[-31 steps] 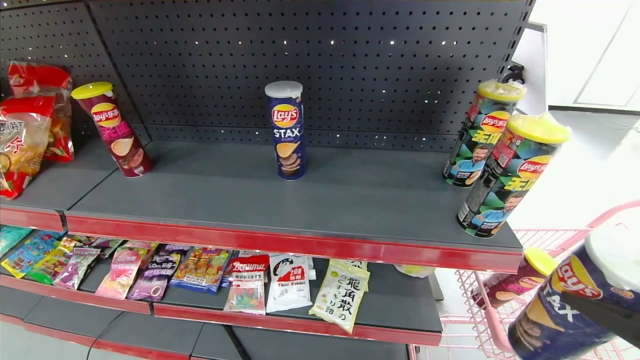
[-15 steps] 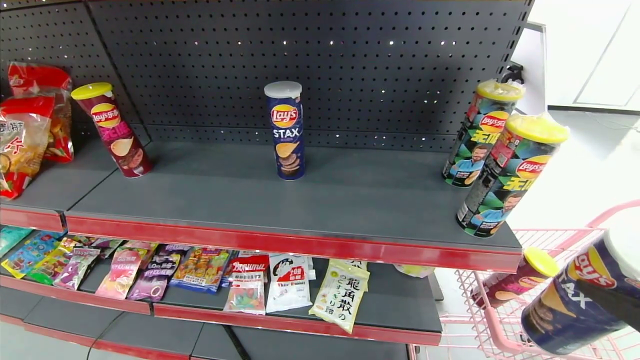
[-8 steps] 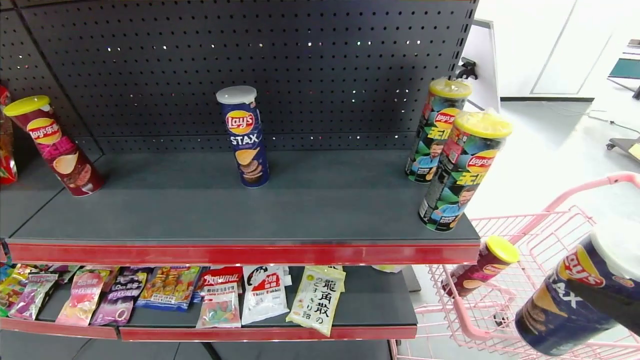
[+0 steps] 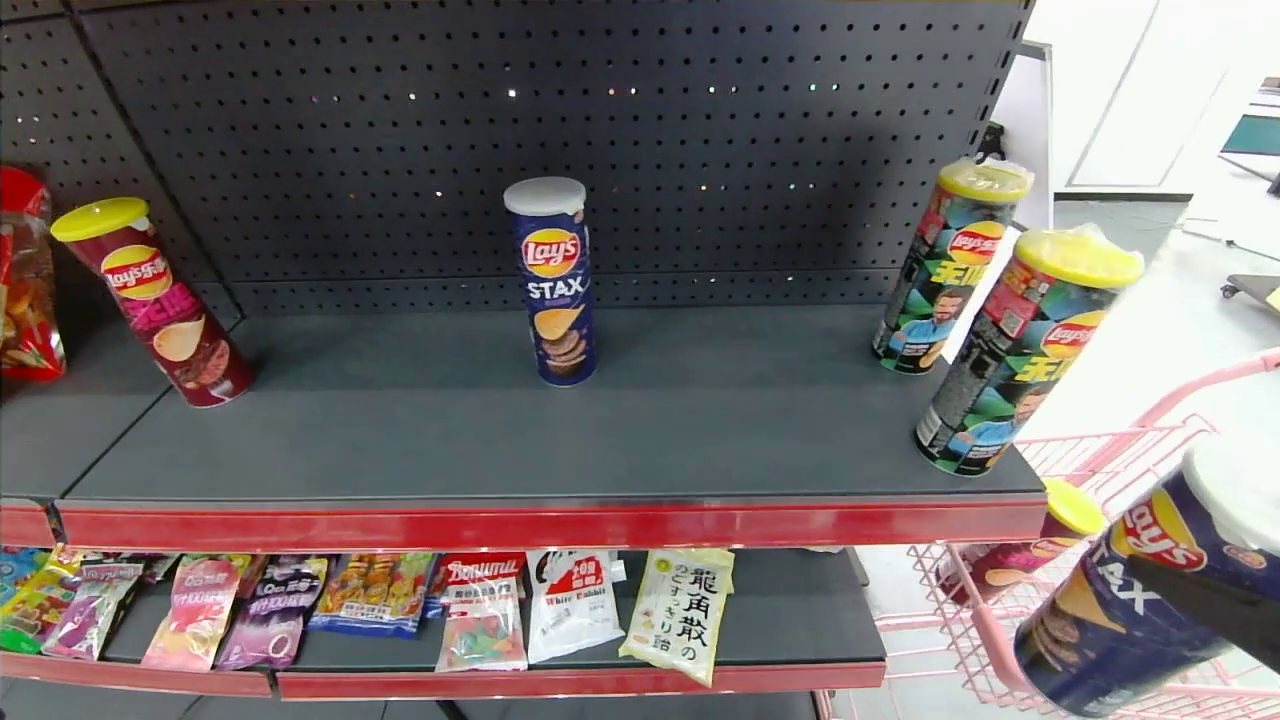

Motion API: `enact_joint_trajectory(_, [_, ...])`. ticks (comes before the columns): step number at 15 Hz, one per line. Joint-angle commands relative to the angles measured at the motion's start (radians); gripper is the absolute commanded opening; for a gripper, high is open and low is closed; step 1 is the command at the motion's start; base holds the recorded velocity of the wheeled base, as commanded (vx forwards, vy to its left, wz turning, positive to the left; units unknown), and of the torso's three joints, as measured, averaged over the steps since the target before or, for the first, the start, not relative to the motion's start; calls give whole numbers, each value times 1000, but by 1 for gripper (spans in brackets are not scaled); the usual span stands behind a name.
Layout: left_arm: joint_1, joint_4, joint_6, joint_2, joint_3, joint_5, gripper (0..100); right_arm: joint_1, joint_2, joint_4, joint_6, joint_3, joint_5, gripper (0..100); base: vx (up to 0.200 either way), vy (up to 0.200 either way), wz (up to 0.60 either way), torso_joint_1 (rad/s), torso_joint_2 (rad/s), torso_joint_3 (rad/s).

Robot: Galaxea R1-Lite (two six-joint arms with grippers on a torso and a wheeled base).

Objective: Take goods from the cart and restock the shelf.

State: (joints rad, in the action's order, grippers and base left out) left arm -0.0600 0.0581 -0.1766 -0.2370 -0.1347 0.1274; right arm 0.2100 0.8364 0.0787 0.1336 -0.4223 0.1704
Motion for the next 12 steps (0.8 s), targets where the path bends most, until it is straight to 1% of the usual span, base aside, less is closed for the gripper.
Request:
enact_joint_trajectory(1, [0,0,0,-2,1,0,100,0,1,4,-3,-4,41,0,0,200,0,7,2,2])
enact_joint_trajectory(2, [0,0,2,-2,3,0,100,-1,-3,6,-2,-4,81,0,0,200,0,-2,2,7])
enact_joint_trajectory(4, [0,0,2,-2,6,0,100,2,-10,6,0,-7,127,0,0,200,0,-2,2,2])
enact_joint_trajectory(7, [-1,2,2,-2,12,9,100,3,-5,6,-2,-24,144,0,0,200,0,4,6,7])
enact_joint_trajectory(8, [-1,0,0,-4,12,12,100,8,0,6,-2,-41,158,0,0,0,0,0,0,0])
enact_joint_trajectory(9, [-1,-3,0,-16,9,12,100,23,7,4,-2,-79,195,0,0,0,0,0,0,0])
enact_joint_trajectory(12, [-1,-6,2,-36,-2,15,100,66,9,3,0,-111,219,0,0,0,0,0,0,0])
